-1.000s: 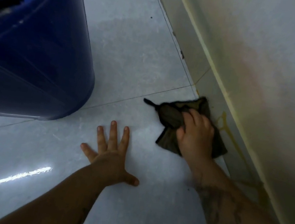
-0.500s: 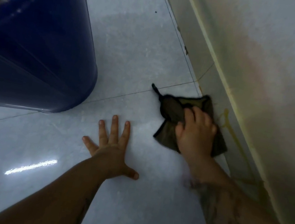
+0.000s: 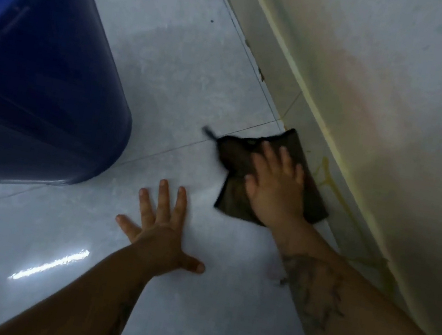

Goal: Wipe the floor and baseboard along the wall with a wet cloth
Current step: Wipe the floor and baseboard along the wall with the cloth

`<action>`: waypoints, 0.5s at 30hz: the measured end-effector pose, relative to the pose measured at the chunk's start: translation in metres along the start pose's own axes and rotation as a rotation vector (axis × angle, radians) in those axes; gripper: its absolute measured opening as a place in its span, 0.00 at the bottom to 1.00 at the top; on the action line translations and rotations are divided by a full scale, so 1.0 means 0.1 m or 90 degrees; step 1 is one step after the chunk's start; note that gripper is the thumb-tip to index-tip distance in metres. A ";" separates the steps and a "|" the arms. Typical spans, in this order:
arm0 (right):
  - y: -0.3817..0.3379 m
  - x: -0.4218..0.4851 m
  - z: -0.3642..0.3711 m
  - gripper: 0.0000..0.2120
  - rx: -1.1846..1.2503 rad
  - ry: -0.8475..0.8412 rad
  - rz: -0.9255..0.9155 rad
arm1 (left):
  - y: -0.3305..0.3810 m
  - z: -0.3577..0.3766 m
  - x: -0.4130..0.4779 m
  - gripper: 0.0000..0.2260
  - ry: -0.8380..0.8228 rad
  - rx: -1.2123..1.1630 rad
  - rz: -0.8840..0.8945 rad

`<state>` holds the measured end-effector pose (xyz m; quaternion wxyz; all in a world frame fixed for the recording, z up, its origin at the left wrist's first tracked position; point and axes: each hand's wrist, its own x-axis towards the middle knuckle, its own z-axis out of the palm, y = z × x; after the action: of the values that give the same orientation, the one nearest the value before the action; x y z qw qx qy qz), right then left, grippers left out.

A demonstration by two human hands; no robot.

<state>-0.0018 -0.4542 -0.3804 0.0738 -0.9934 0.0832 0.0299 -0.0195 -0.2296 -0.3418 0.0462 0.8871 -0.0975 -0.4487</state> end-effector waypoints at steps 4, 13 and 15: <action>0.12 -0.88 0.00 0.25 0.016 0.052 0.113 | 0.00 -0.02 -0.01 0.69 0.006 0.011 -0.006; -0.10 -1.29 0.11 0.27 -0.048 -0.032 -0.085 | -0.03 0.04 -0.03 0.67 0.041 0.022 0.023; 0.09 -1.30 0.10 0.27 -0.032 0.001 0.047 | -0.07 0.06 -0.06 0.65 0.051 0.040 0.038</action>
<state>-0.1319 -0.4407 -0.3819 0.0475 -0.9912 0.1188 0.0335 -0.0268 -0.2217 -0.3420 0.0357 0.9023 -0.1359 -0.4077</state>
